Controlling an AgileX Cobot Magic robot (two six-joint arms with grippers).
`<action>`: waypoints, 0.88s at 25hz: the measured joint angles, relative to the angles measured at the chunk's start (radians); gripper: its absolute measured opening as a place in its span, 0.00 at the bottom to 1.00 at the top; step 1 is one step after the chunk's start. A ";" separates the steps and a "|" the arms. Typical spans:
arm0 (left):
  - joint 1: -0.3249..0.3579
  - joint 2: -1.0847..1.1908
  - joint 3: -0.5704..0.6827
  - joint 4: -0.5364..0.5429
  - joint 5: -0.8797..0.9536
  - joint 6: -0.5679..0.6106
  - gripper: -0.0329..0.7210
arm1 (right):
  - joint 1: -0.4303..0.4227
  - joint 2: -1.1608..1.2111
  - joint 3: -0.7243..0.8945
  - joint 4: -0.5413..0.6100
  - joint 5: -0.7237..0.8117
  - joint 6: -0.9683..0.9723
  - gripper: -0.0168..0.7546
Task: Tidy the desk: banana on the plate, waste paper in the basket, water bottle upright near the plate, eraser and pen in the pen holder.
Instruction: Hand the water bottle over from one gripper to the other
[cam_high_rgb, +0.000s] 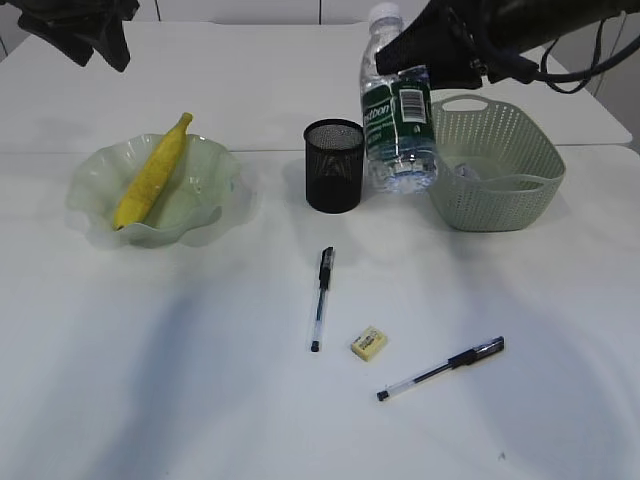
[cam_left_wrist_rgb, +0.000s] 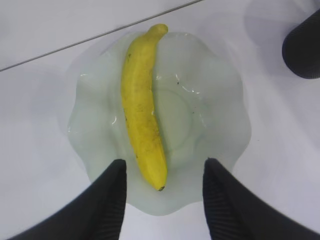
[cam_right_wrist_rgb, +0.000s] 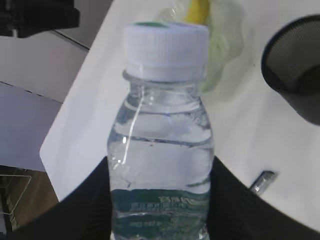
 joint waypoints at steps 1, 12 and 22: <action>0.000 0.000 0.000 0.000 0.000 0.000 0.50 | 0.000 0.000 0.000 0.031 -0.001 -0.030 0.49; 0.000 0.000 0.000 0.000 0.000 0.000 0.50 | 0.000 0.000 0.000 0.217 -0.012 -0.384 0.49; 0.000 0.000 0.000 0.000 0.000 0.000 0.48 | 0.000 0.000 0.000 0.259 -0.025 -0.537 0.49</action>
